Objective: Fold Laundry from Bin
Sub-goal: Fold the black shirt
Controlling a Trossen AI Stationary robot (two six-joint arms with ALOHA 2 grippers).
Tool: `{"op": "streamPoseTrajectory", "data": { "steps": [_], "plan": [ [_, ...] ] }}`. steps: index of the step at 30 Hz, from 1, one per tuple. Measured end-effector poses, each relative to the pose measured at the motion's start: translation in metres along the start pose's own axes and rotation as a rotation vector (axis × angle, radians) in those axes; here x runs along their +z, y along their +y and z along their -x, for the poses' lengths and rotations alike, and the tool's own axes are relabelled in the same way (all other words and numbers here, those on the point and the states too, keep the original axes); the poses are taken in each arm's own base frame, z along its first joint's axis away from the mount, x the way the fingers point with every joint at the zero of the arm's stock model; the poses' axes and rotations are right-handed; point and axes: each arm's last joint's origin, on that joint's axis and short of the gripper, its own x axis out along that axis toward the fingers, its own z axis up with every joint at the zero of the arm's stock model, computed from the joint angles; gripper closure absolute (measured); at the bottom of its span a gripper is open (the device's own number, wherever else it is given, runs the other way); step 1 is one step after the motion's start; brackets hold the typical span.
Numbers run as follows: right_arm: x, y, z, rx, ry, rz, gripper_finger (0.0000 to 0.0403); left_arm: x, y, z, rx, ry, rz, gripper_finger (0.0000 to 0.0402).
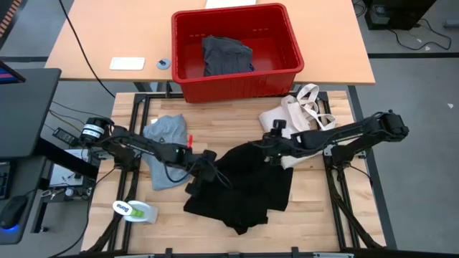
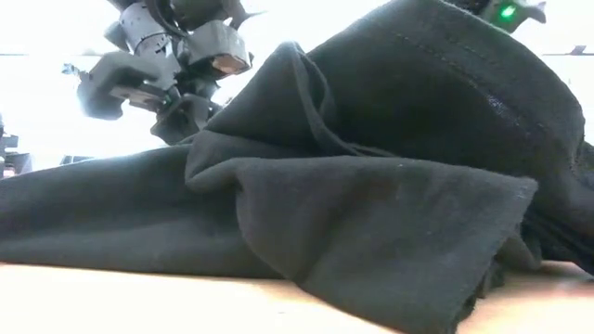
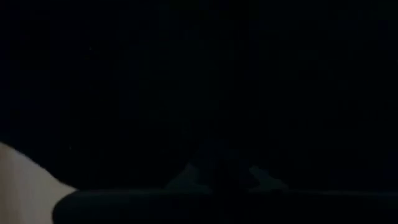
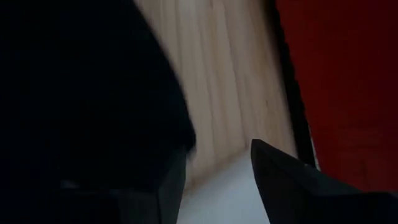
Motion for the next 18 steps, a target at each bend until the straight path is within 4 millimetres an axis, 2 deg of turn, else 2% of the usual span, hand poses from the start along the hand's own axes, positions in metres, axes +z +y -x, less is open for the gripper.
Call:
{"op": "streamPoseTrajectory", "data": {
  "steps": [2, 4, 7, 9, 13, 18],
  "plan": [
    [-0.01, -0.003, 0.007, 0.016, 0.068, 0.011, 0.0214, -0.002, 0.003, 0.0, 0.012, 0.011, 0.009, 0.0393],
    [-0.017, -0.007, 0.012, 0.078, 0.109, -0.054, 0.0214, -0.002, 0.005, 0.0, 0.018, 0.013, 0.015, 0.0393],
    [-0.017, -0.01, 0.015, 0.218, 0.084, -0.144, 0.021, -0.003, 0.008, 0.001, 0.025, 0.01, 0.022, 0.0392],
    [-0.012, -0.009, 0.016, 0.309, 0.031, -0.13, 0.0205, -0.003, 0.01, 0.001, 0.03, 0.006, 0.028, 0.0392],
    [0.005, 0.009, 0.015, 0.33, -0.15, 0.027, 0.0201, -0.003, 0.015, 0.001, 0.043, -0.008, 0.039, 0.0391],
    [0.016, 0.041, -0.006, 0.235, -0.211, 0.225, 0.0201, -0.002, 0.015, 0.001, 0.044, -0.011, 0.039, 0.0391]
  ]
}}
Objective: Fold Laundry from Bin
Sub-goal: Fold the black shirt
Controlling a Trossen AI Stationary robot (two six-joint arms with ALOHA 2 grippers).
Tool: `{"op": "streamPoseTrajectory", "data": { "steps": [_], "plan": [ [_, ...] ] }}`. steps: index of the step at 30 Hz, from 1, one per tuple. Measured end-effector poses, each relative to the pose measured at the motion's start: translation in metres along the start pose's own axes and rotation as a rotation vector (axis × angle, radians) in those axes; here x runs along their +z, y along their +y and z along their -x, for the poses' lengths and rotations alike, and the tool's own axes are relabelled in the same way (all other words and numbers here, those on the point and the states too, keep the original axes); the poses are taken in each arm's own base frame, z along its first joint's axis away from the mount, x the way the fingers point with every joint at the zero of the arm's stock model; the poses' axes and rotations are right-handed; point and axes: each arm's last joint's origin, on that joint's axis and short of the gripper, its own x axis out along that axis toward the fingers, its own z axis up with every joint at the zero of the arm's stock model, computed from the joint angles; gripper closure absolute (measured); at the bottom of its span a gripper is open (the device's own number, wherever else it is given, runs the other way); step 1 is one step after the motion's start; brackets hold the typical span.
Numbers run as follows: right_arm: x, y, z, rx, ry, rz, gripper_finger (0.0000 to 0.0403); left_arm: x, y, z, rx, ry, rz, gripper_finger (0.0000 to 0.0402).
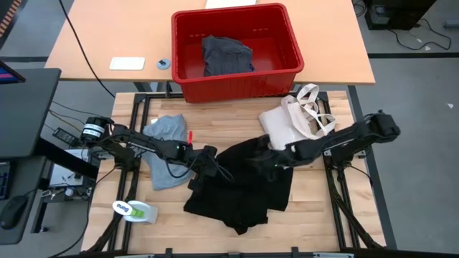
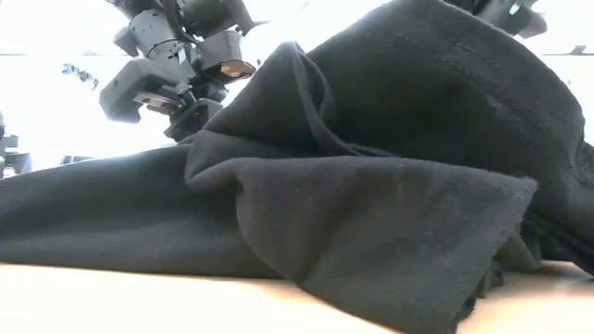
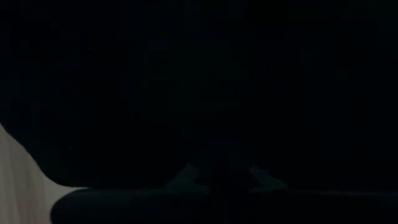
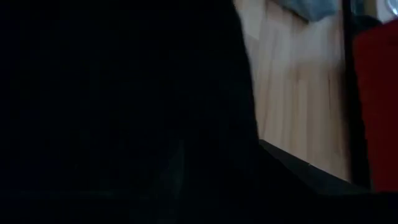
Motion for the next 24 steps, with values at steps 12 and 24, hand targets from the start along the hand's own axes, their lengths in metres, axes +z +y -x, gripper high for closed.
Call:
{"op": "streamPoseTrajectory", "data": {
  "steps": [12, 24],
  "plan": [
    [-0.011, 0.009, -0.058, -0.077, 0.117, 0.159, 0.0218, 0.0, 0.0, 0.0, -0.003, -0.001, 0.0, 0.039],
    [-0.016, 0.006, -0.069, -0.095, 0.136, 0.15, 0.0351, 0.0, 0.0, 0.0, -0.002, -0.004, 0.0, 0.039]
  ]
}}
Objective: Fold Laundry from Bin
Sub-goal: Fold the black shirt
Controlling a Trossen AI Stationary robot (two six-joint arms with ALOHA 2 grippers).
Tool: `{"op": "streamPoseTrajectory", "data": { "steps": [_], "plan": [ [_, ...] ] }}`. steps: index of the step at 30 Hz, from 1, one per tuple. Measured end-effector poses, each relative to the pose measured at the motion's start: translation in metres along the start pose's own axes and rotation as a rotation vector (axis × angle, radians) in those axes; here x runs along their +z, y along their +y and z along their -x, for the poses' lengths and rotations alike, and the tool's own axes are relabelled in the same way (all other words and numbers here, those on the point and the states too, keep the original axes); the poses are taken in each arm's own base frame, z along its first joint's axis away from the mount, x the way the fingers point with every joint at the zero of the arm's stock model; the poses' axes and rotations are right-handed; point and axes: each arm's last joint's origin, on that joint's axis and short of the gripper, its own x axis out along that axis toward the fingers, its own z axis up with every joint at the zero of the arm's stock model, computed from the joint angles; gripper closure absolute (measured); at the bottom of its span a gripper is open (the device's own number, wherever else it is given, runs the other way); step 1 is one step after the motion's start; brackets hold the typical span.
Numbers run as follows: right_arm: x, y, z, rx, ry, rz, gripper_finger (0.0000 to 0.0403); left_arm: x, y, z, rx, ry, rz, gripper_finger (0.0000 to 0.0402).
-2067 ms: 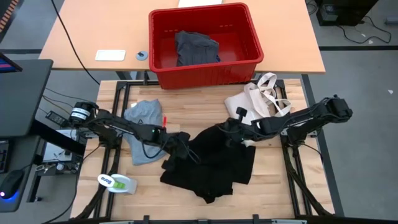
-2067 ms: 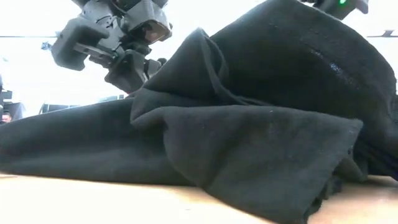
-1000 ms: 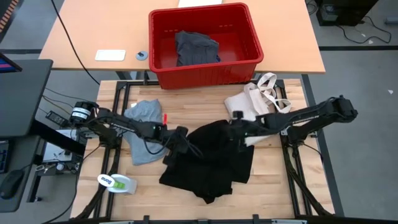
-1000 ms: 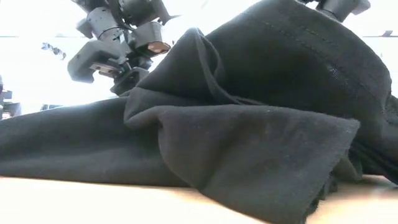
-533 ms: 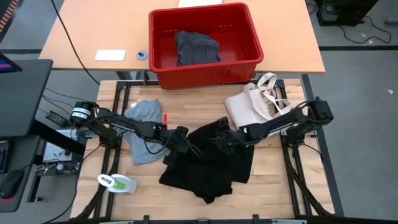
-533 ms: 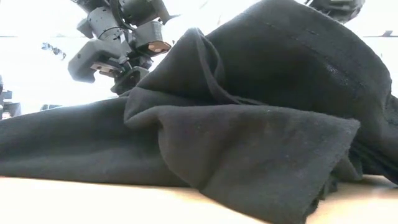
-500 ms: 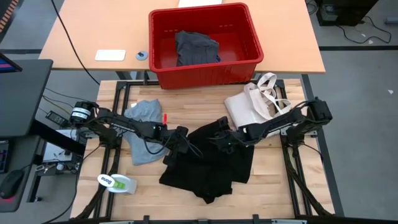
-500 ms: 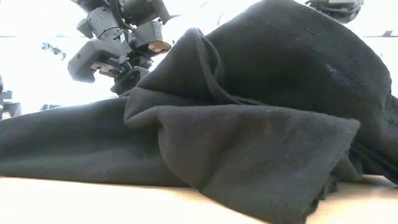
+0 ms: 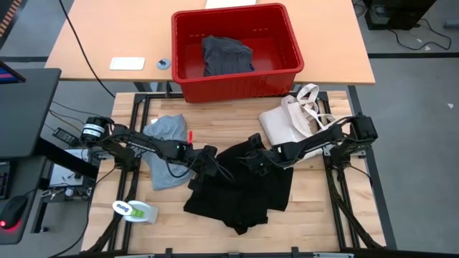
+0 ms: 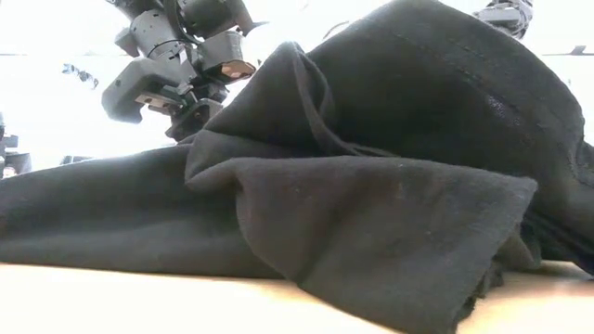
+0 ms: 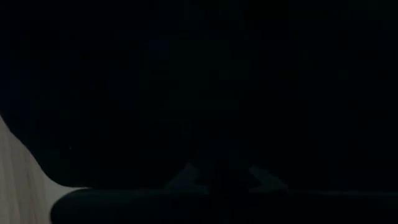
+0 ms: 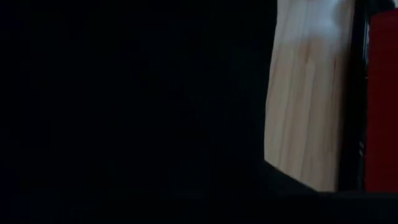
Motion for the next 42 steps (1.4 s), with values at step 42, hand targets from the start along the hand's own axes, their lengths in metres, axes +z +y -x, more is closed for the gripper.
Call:
{"op": "streamPoseTrajectory", "data": {
  "steps": [42],
  "plan": [
    [-0.051, -0.146, -0.032, -0.127, -0.28, -0.963, 0.0381, -0.008, 0.039, 0.031, 0.444, 0.073, 0.112, 0.039]
  ]
}}
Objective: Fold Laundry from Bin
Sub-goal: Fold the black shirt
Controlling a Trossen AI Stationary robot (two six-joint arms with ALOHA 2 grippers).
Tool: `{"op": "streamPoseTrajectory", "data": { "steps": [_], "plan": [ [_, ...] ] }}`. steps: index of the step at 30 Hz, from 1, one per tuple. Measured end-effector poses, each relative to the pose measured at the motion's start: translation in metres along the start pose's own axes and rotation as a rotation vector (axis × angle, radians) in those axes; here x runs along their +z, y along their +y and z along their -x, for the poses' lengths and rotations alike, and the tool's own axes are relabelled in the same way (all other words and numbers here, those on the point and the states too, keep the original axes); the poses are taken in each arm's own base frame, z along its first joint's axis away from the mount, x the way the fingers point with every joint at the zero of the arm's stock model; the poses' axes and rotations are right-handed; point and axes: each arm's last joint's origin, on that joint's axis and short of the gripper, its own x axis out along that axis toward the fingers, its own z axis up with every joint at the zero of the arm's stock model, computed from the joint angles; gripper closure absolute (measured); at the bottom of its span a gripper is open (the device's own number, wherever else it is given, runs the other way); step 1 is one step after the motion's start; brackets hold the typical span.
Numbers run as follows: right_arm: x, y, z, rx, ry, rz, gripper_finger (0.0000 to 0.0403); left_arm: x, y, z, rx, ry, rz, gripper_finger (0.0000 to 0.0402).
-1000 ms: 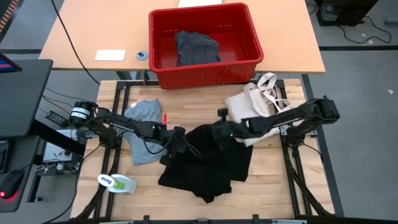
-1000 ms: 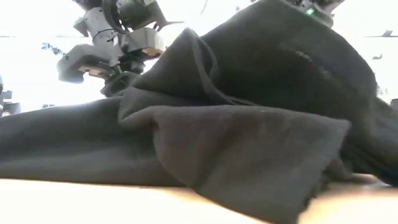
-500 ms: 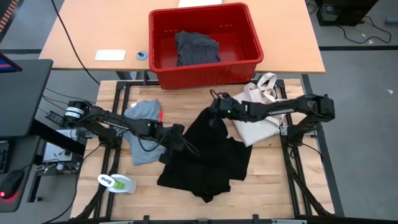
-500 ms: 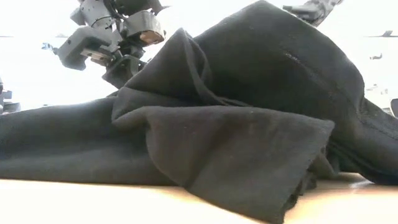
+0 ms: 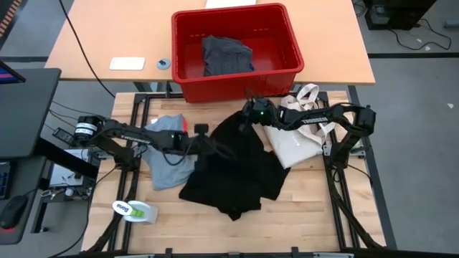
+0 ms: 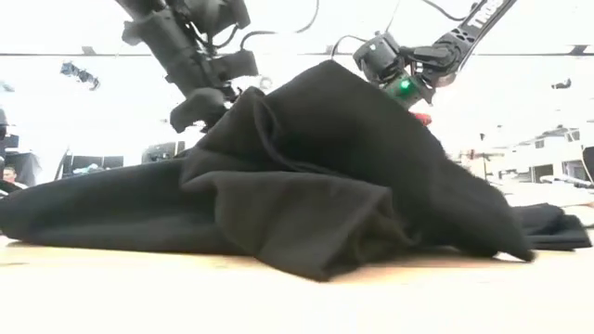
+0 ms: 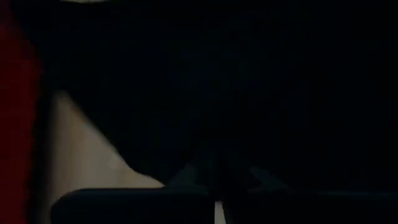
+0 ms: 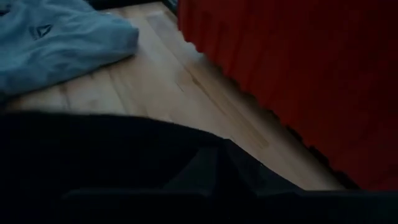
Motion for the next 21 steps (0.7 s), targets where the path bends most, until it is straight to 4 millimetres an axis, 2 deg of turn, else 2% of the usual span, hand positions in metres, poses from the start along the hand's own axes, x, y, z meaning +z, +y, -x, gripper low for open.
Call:
{"op": "streamPoseTrajectory", "data": {
  "steps": [4, 8, 12, 15, 21],
  "plan": [
    [0.0, -0.005, -0.001, 0.006, 0.005, 0.085, 0.0368, 0.004, 0.016, -0.005, 0.015, -0.065, 0.107, 0.039],
    [-0.003, -0.011, -0.002, -0.009, 0.028, 0.102, 0.0319, 0.005, 0.022, -0.006, -0.078, -0.114, 0.135, 0.039],
    [-0.005, -0.025, -0.003, -0.071, 0.057, 0.082, 0.0257, 0.008, 0.016, -0.01, -0.239, -0.169, 0.088, 0.039],
    [-0.008, -0.042, -0.004, -0.124, 0.08, -0.002, 0.0223, 0.01, 0.006, -0.016, -0.317, -0.188, 0.064, 0.039],
    [-0.009, -0.053, -0.004, -0.055, 0.086, -0.058, 0.0202, 0.006, 0.002, -0.028, -0.289, -0.144, 0.024, 0.039]
  ]
}}
